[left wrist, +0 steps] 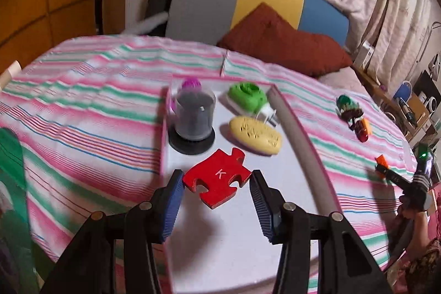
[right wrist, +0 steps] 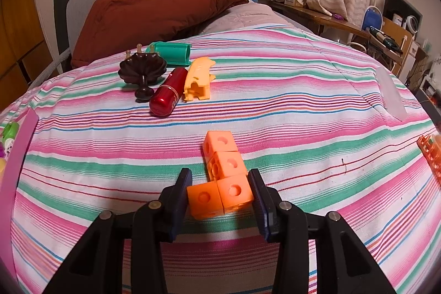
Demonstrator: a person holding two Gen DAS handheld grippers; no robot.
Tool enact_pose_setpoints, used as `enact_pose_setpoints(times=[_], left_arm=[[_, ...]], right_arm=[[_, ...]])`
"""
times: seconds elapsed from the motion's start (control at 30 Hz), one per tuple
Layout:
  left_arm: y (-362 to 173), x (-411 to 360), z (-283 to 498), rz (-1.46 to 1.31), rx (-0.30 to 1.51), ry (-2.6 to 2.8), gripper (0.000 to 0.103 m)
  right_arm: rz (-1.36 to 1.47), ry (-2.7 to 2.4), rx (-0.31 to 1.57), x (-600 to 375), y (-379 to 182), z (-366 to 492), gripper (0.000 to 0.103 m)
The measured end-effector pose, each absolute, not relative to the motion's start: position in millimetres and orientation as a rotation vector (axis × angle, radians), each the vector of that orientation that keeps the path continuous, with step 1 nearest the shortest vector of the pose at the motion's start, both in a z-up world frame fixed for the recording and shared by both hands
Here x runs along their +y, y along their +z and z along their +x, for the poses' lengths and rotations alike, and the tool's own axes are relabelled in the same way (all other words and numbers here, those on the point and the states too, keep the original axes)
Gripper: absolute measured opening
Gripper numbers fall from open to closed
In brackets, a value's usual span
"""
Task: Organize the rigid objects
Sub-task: 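Carry the red puzzle piece into the tray and open the left gripper, then carry the orange cubes into the tray and open the right gripper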
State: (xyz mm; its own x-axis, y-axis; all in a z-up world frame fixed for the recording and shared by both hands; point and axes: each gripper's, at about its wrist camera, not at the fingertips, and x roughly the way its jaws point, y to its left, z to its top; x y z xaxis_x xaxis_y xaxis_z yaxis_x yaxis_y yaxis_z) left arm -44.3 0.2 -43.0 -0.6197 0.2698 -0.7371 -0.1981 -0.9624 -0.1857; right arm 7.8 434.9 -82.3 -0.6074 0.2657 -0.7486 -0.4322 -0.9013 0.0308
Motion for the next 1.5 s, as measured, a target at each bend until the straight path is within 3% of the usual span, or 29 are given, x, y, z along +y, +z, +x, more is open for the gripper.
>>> enact_pose_setpoints(times=[0.5, 0.87, 1.1, 1.5], left_arm=[[-60.6, 5.2, -56.4, -1.292, -0.017, 2.634, 0.049], [-48.2, -11.8, -33.7, -1.203, -0.197, 2.592, 0.05], [-43.3, -9.6, -18.4, -1.157, -0.144, 2.582, 0.05], [-43.6, -27.8, -1.2, -1.104, -0.206, 2.642, 0.05]], right_arm=[[-1.054, 2.664, 0.282, 387.5, -52.2, 25.1, 0.042], [-1.087, 2.906, 0.363, 299.7, -18.3, 22.7, 0.042], [-1.201, 3.024, 0.459, 243.6, -13.5, 12.5, 0.042], [-1.422, 3.132, 0.282, 168.9, -27.1, -11.4, 0.042]])
